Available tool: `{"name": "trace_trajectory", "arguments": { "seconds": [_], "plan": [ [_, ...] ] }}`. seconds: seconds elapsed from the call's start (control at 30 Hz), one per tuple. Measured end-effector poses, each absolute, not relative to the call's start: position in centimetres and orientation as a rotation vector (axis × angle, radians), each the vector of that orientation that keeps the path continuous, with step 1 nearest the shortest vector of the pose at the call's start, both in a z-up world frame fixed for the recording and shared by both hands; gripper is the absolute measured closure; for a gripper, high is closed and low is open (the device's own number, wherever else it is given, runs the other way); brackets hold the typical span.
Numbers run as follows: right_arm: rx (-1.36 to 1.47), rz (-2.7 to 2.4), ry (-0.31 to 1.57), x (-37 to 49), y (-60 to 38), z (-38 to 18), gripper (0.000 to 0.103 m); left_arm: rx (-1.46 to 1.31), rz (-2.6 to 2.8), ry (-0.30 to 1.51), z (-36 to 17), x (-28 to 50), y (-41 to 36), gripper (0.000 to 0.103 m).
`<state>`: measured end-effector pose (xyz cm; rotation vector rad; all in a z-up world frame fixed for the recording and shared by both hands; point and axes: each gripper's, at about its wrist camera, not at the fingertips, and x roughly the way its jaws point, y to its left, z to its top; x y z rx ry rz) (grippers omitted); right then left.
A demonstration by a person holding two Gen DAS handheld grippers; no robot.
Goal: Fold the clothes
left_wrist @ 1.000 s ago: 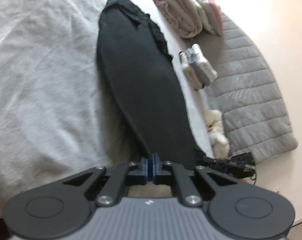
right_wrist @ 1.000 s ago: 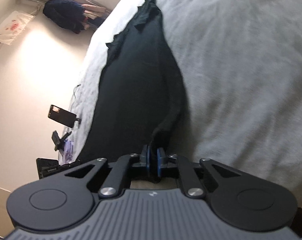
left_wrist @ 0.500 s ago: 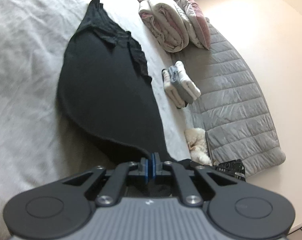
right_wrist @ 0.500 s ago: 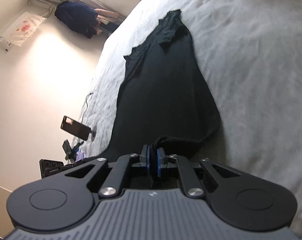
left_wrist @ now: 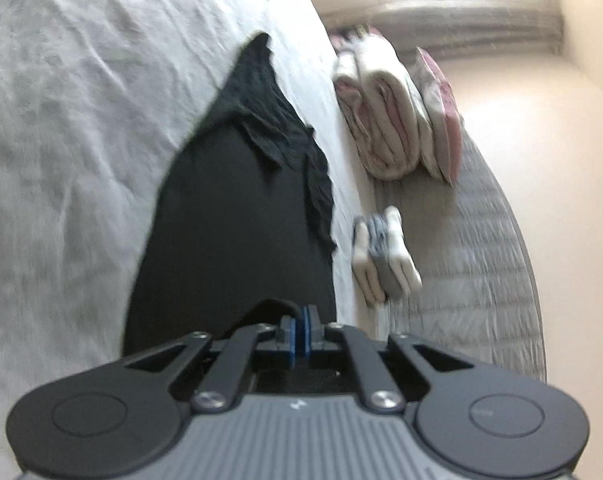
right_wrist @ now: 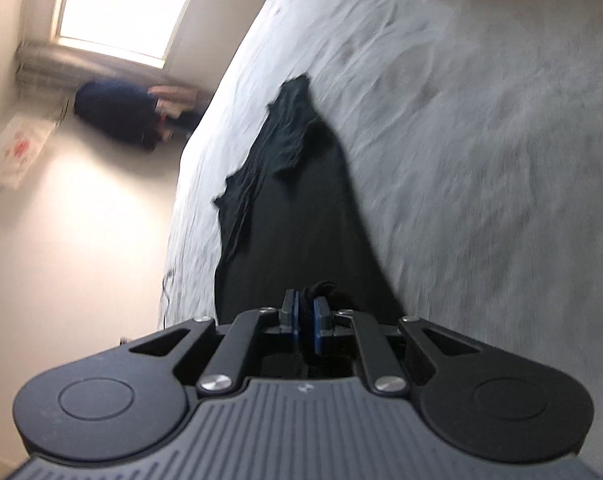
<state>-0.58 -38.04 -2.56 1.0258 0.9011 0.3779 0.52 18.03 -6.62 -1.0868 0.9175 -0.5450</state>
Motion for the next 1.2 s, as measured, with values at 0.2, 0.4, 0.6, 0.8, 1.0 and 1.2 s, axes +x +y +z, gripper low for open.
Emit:
{"name": "trace_trajectory", "arguments": {
  "seconds": [0.2,0.4,0.6,0.8,1.0,1.2],
  "plan": [
    [1.151,0.268,0.842,2.0,-39.5,-5.1,0.093,-1.25,-0.406,0.853,-9.4,1.9,19.1,0.1],
    [1.236,0.175,0.818,3.4,-40.4,-6.9,0.093,-1.291,-0.269,0.833,-10.7,3.2,18.9,0.099],
    [1.163,0.211,0.803,3.7,-40.0,-5.5,0.086,-1.246,-0.28,0.813,-9.8,4.3,18.2,0.094],
    [0.801,0.173,0.736,3.0,-38.2,-1.8,0.053,-0.919,-0.263,0.733,-6.3,4.7,17.4,0.063],
    [0.498,0.116,0.739,3.2,-35.1,-1.8,0.053,-0.464,-0.238,0.704,-4.2,5.0,14.4,0.063],
    [0.332,0.073,0.75,4.8,-32.4,-2.5,0.053,-0.287,-0.263,0.722,-5.3,5.4,12.1,0.064]
  ]
}}
